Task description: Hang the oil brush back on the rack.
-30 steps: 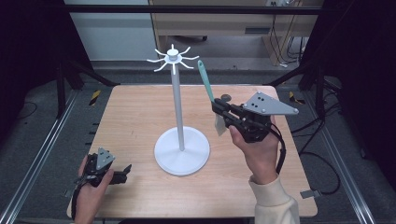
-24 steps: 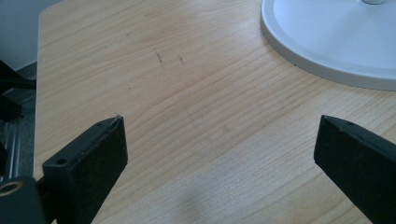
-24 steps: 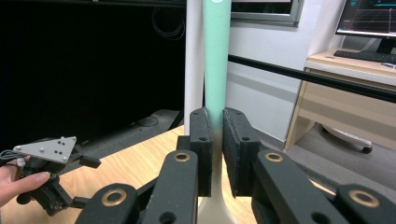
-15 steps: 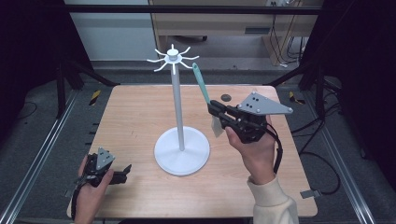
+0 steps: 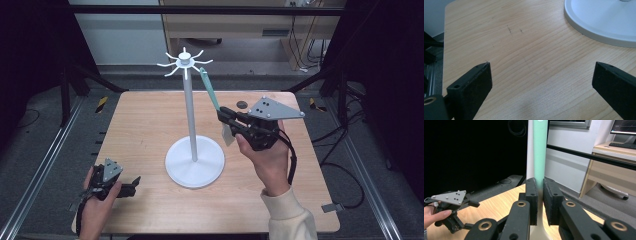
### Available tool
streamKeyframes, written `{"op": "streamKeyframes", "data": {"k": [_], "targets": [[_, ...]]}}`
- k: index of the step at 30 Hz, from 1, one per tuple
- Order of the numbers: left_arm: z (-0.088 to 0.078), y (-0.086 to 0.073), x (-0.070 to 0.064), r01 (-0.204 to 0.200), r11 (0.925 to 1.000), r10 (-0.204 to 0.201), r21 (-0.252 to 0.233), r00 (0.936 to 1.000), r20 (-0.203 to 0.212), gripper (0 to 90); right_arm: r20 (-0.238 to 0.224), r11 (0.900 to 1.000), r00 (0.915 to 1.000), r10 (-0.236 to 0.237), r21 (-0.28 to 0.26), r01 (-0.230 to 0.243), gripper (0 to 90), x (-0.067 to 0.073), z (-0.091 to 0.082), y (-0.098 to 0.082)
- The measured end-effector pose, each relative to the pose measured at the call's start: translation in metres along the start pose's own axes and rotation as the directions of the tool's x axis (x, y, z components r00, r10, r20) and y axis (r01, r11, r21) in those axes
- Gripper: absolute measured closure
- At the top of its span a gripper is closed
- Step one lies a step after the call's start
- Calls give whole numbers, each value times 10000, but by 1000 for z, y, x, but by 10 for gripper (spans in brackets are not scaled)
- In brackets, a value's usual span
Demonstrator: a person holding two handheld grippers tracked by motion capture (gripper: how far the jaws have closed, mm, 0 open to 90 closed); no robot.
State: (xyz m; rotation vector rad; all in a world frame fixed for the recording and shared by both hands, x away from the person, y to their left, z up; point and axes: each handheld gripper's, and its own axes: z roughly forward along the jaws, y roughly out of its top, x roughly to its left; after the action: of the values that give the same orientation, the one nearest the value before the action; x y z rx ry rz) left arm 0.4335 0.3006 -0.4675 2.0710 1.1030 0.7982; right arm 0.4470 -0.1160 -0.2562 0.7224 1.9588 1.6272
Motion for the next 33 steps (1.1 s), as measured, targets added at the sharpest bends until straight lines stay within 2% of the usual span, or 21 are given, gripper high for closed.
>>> {"op": "streamKeyframes", "data": {"k": [14, 33], "targets": [[0, 0, 0, -17, 10000, 17, 35, 10000, -2, 24, -130, 9999, 9998, 159, 55, -158, 824, -1, 14, -3], [0, -1, -1, -18, 10000, 18, 49, 10000, 11, 24, 85, 9997, 9998, 181, -183, -179, 822, 2, 25, -9]]}}
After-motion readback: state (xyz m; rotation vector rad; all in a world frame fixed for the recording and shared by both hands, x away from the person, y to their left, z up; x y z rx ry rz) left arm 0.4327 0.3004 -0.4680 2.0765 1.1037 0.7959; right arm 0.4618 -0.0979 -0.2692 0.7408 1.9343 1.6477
